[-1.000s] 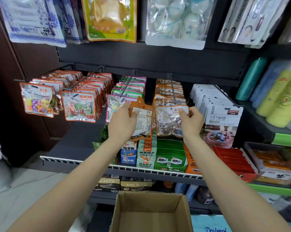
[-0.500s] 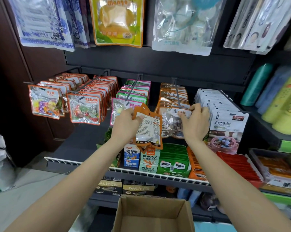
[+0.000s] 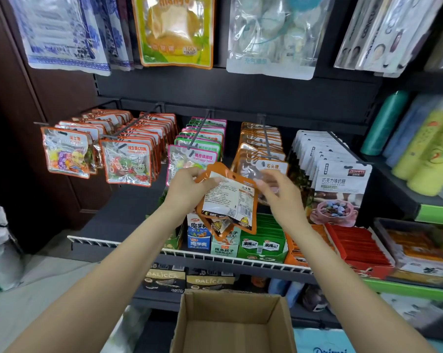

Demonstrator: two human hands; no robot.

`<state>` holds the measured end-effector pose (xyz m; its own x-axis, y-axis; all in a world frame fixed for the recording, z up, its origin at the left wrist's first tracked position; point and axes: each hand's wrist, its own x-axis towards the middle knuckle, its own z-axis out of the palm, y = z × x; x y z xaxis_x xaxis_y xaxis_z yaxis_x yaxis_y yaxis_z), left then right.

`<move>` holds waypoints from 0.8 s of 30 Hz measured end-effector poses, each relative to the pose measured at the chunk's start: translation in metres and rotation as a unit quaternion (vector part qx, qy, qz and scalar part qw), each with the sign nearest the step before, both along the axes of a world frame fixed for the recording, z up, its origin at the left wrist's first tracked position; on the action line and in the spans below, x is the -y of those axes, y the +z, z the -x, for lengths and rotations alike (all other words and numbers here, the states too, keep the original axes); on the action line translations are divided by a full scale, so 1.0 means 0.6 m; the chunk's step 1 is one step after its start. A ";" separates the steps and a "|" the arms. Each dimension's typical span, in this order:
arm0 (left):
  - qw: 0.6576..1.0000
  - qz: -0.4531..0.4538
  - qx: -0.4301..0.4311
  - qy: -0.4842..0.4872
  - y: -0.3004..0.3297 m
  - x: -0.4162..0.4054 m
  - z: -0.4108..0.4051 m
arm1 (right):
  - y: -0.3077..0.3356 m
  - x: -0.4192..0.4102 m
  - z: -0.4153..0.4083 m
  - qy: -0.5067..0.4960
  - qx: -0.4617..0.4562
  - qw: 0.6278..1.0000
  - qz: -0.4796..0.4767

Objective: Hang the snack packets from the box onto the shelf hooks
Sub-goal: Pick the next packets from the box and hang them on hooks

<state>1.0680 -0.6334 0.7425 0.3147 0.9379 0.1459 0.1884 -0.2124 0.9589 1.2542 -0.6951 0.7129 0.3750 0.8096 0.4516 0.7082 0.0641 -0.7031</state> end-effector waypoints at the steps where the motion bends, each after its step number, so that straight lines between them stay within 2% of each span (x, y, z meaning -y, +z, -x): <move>1: 1.000 -0.001 0.007 -0.016 0.001 0.002 0.001 | 0.003 0.002 0.007 0.028 -0.040 0.999 0.012; 3: 1.000 0.000 0.016 -0.021 0.000 0.006 0.002 | 0.009 0.004 0.016 0.051 -0.131 0.990 0.011; 5: 1.000 -0.012 0.011 -0.002 -0.003 0.008 0.000 | 0.012 0.006 0.018 0.042 -0.172 0.984 0.002; 9: 0.996 -0.075 -0.044 0.032 -0.012 0.003 0.001 | 0.008 0.014 0.009 0.022 -0.176 0.984 0.016; 14: 0.974 -0.156 -0.112 0.123 -0.010 -0.005 0.010 | 0.010 0.035 -0.021 -0.043 -0.204 0.978 -0.019; 20: 0.980 -0.158 -0.122 0.016 -0.009 0.042 -0.044 | 0.012 0.043 0.038 0.001 -0.130 0.991 -0.023; 24: 0.990 -0.114 -0.076 0.019 -0.012 0.048 -0.052 | 0.006 0.041 0.070 0.066 -0.190 0.979 -0.014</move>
<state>1.0992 -0.6624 0.7355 0.3143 0.8976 0.3090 0.3384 -0.4101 0.8470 1.2123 -0.7199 0.7164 0.4130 0.8518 0.3223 0.3795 0.1607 -0.9111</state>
